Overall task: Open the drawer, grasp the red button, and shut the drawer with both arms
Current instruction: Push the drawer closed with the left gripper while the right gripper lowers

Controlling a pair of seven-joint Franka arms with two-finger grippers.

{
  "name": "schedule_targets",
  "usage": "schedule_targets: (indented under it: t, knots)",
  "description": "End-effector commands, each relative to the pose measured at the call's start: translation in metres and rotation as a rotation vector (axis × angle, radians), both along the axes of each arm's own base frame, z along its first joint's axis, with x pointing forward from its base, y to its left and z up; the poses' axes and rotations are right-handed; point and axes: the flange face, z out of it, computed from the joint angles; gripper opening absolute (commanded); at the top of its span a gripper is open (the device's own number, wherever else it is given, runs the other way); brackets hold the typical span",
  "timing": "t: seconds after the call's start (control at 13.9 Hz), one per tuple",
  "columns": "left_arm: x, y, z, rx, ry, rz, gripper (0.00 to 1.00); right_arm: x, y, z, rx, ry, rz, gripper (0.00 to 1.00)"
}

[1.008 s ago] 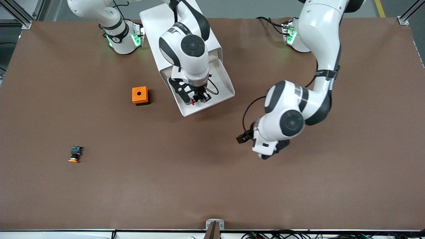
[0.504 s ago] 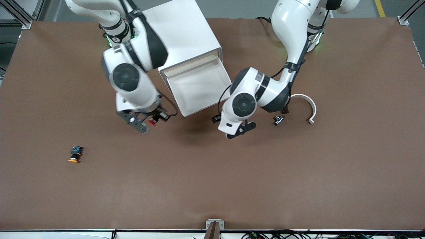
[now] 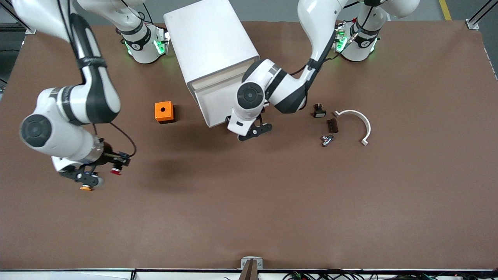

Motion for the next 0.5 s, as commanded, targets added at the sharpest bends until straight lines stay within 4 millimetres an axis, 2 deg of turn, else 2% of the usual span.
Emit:
schedule_targets:
  t: [0.0, 0.22, 0.43]
  knots:
    - [-0.032, -0.023, 0.001, -0.003, 0.03, 0.036, 1.0, 0.009, -0.041, -0.03, 0.011, -0.025, 0.105, 0.01]
    - [-0.065, -0.043, -0.005, 0.002, 0.077, 0.039, 1.0, 0.019, -0.062, -0.065, 0.001, -0.065, 0.119, 0.01]
    - [-0.086, -0.056, -0.005, -0.01, 0.102, 0.013, 1.0, 0.027, -0.065, -0.101, 0.0, -0.078, 0.143, 0.01]
